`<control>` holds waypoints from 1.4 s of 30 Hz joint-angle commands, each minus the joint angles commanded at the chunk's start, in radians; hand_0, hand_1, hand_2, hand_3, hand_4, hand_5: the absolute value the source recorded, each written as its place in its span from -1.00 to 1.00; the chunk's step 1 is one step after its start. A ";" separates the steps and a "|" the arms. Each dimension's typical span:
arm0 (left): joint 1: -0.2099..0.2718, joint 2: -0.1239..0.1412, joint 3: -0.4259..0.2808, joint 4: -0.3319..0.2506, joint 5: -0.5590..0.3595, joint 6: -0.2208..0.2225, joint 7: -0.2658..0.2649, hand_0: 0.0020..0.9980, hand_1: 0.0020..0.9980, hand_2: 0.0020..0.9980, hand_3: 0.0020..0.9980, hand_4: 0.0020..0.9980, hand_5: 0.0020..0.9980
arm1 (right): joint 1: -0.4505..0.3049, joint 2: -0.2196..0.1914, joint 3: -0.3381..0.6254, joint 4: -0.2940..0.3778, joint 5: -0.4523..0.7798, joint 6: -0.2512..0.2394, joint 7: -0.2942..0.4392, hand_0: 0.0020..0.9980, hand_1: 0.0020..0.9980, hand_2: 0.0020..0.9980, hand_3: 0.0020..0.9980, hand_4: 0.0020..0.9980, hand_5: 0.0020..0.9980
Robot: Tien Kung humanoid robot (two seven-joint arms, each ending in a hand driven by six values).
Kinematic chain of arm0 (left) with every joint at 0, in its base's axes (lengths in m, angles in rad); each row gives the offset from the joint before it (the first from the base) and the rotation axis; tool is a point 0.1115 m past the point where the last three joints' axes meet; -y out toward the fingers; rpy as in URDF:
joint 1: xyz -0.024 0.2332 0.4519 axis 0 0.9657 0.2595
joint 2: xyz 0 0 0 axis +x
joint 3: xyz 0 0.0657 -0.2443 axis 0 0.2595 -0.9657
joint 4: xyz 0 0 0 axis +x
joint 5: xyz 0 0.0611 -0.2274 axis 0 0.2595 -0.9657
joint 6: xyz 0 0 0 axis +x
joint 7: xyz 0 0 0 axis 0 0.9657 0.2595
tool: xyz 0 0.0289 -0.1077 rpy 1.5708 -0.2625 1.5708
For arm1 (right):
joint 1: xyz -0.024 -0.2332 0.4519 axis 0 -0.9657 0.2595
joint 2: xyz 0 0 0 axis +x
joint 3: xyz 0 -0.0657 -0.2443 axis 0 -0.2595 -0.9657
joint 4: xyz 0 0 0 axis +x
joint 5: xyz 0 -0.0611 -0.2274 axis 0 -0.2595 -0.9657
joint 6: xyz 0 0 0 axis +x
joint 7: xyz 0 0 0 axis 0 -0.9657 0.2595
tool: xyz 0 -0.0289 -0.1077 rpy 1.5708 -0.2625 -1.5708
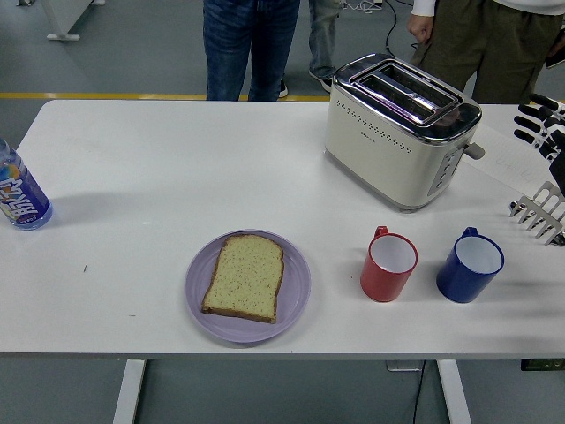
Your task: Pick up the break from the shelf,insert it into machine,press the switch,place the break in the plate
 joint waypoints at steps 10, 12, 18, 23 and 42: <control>0.004 -0.001 -0.001 0.000 0.005 -0.001 0.000 0.26 -0.02 -0.02 0.08 -0.37 0.62 | -0.043 0.019 0.024 -0.002 0.084 -0.017 0.025 0.67 0.53 0.46 0.46 0.07 -0.42; 0.004 -0.001 0.000 0.000 0.003 -0.001 0.000 0.26 -0.02 -0.02 0.08 -0.37 0.62 | -0.049 0.023 0.030 -0.003 0.098 -0.021 0.032 0.67 0.53 0.46 0.46 0.07 -0.42; 0.001 0.000 0.006 0.000 -0.005 -0.001 -0.002 0.26 -0.02 -0.01 0.08 -0.37 0.62 | -0.069 0.037 0.050 -0.006 0.117 -0.034 0.049 0.65 0.53 0.46 0.44 0.06 -0.42; -0.002 -0.001 0.007 0.000 -0.006 -0.001 -0.002 0.26 -0.02 -0.01 0.08 -0.37 0.62 | -0.086 0.047 0.073 -0.011 0.120 -0.043 0.057 0.65 0.52 0.45 0.43 0.05 -0.44; -0.009 0.000 0.010 0.000 -0.011 -0.001 -0.004 0.26 -0.02 -0.01 0.08 -0.37 0.62 | -0.142 0.088 0.144 -0.026 0.151 -0.055 0.084 0.64 0.50 0.44 0.40 0.01 -0.46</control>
